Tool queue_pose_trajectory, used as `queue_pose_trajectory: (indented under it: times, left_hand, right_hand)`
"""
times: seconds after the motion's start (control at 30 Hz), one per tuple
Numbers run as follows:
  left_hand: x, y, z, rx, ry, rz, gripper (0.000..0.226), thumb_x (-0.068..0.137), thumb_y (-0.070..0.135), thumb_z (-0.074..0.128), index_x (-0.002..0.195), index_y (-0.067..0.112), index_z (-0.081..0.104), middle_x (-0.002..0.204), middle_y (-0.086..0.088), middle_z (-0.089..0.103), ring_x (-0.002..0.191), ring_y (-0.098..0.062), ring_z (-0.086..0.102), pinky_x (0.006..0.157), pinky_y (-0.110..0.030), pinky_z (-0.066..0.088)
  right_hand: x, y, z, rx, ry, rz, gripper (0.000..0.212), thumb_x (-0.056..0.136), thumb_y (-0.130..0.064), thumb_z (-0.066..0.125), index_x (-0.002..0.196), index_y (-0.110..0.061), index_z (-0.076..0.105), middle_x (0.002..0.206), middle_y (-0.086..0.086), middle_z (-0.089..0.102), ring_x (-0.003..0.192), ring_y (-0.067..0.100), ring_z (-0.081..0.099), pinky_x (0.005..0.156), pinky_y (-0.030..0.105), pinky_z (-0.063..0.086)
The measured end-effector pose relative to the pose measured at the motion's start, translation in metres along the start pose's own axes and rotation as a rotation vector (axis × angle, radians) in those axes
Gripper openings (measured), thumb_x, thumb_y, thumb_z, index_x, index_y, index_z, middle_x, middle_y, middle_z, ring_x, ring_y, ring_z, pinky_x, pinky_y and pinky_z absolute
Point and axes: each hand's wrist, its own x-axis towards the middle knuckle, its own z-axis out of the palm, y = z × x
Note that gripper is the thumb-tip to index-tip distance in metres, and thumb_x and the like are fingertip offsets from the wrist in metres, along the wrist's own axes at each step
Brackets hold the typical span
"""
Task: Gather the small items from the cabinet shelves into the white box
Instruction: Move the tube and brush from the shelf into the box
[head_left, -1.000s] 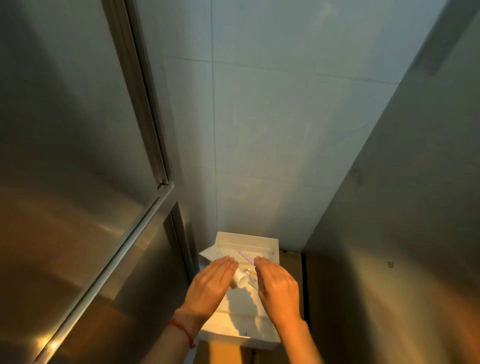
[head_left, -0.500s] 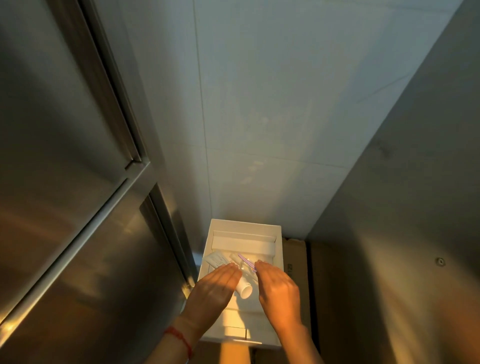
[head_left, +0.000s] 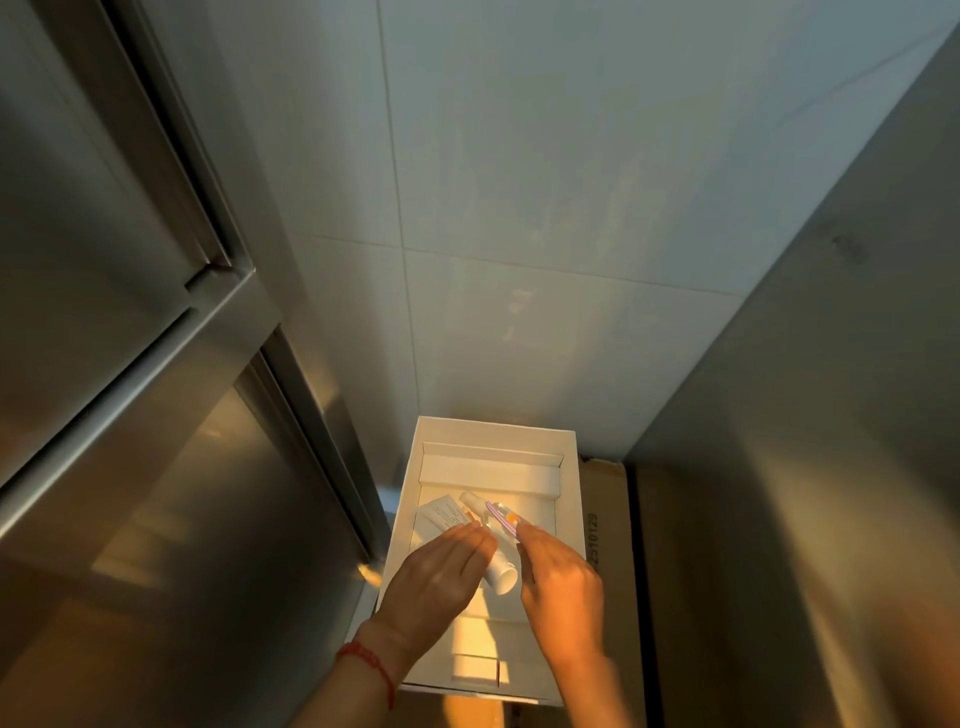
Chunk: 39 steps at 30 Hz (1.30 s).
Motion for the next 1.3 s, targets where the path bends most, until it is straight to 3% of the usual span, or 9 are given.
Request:
queue_pose_trajectory:
  times: [0.13,0.23,0.8,0.9,1.0,1.03,1.1,1.17,1.3]
  left_hand:
    - [-0.005,-0.001,0.018,-0.004,-0.028,-0.015,0.078,0.028,0.027,0.097,0.099,0.013,0.066,0.083,-0.004,0.074,0.076,-0.015,0.072,0.072,-0.026,0.055]
    - [-0.008,-0.002,0.032,0.005,-0.070,-0.042,0.064,0.024,0.029,0.097,0.083,0.012,0.077,0.081,-0.003,0.074,0.074,-0.014,0.072,0.069,-0.025,0.055]
    - [-0.016,-0.007,0.081,-0.081,-0.158,-0.150,0.067,0.021,0.029,0.097,0.081,0.008,0.077,0.082,-0.006,0.074,0.073,-0.016,0.072,0.068,-0.025,0.055]
    - [-0.017,-0.009,0.091,-0.103,-0.166,-0.179,0.066,0.023,0.026,0.097,0.083,0.007,0.076,0.083,-0.007,0.074,0.075,-0.016,0.072,0.069,-0.025,0.055]
    - [-0.019,-0.013,0.098,-0.113,-0.177,-0.206,0.066,0.022,0.025,0.097,0.082,0.007,0.076,0.082,-0.008,0.074,0.074,-0.017,0.072,0.067,-0.026,0.055]
    - [-0.019,-0.014,0.099,-0.113,-0.182,-0.213,0.067,0.021,0.025,0.097,0.081,0.006,0.076,0.081,-0.008,0.074,0.073,-0.017,0.072,0.066,-0.026,0.055]
    - [-0.020,-0.016,0.102,-0.116,-0.193,-0.225,0.067,0.019,0.025,0.097,0.080,0.006,0.076,0.080,-0.008,0.074,0.071,-0.017,0.072,0.065,-0.026,0.055]
    - [-0.019,-0.018,0.103,-0.122,-0.210,-0.229,0.067,0.017,0.026,0.096,0.078,0.006,0.076,0.079,-0.007,0.074,0.070,-0.017,0.072,0.065,-0.026,0.055]
    - [-0.021,-0.017,0.104,-0.138,-0.290,-0.238,0.068,0.014,0.027,0.096,0.075,0.008,0.076,0.076,-0.005,0.073,0.068,-0.014,0.071,0.063,-0.024,0.055]
  right_hand:
    - [0.000,0.004,0.012,0.003,-0.031,0.061,0.043,0.043,-0.008,0.094,0.080,-0.015,0.073,0.067,-0.006,0.069,0.052,0.008,0.064,0.043,0.016,0.047]
    - [0.001,0.006,0.020,-0.015,-0.076,0.109,0.041,0.044,-0.010,0.095,0.077,-0.016,0.072,0.060,-0.006,0.066,0.045,0.009,0.061,0.038,0.016,0.043]
    - [-0.004,0.013,0.054,-0.134,-0.308,0.276,0.042,0.035,-0.022,0.097,0.069,-0.021,0.073,0.052,-0.006,0.064,0.037,0.011,0.057,0.029,0.018,0.039]
    - [-0.003,0.014,0.055,-0.122,-0.356,0.327,0.031,0.058,-0.022,0.090,0.085,-0.019,0.076,0.066,-0.001,0.070,0.051,0.017,0.066,0.040,0.024,0.049]
    - [-0.001,0.016,0.053,-0.160,-0.356,0.304,0.031,0.054,-0.023,0.091,0.079,-0.021,0.073,0.061,-0.004,0.068,0.046,0.012,0.063,0.036,0.020,0.044]
    - [0.001,0.017,0.051,-0.188,-0.377,0.320,0.027,0.067,-0.028,0.084,0.091,-0.022,0.072,0.075,-0.005,0.071,0.058,0.010,0.067,0.045,0.020,0.049]
    - [0.006,0.017,0.050,-0.213,-0.485,0.329,0.029,0.097,-0.031,0.048,0.125,-0.026,0.056,0.115,-0.004,0.066,0.097,0.013,0.066,0.073,0.022,0.051]
    - [0.005,0.020,0.050,-0.185,-0.538,0.314,0.035,0.102,-0.030,0.032,0.135,-0.028,0.046,0.128,-0.005,0.059,0.111,0.014,0.060,0.083,0.021,0.047]
    - [0.006,0.021,0.055,-0.180,-0.583,0.286,0.036,0.101,-0.029,0.039,0.137,-0.027,0.044,0.131,-0.003,0.057,0.112,0.015,0.059,0.086,0.022,0.048]
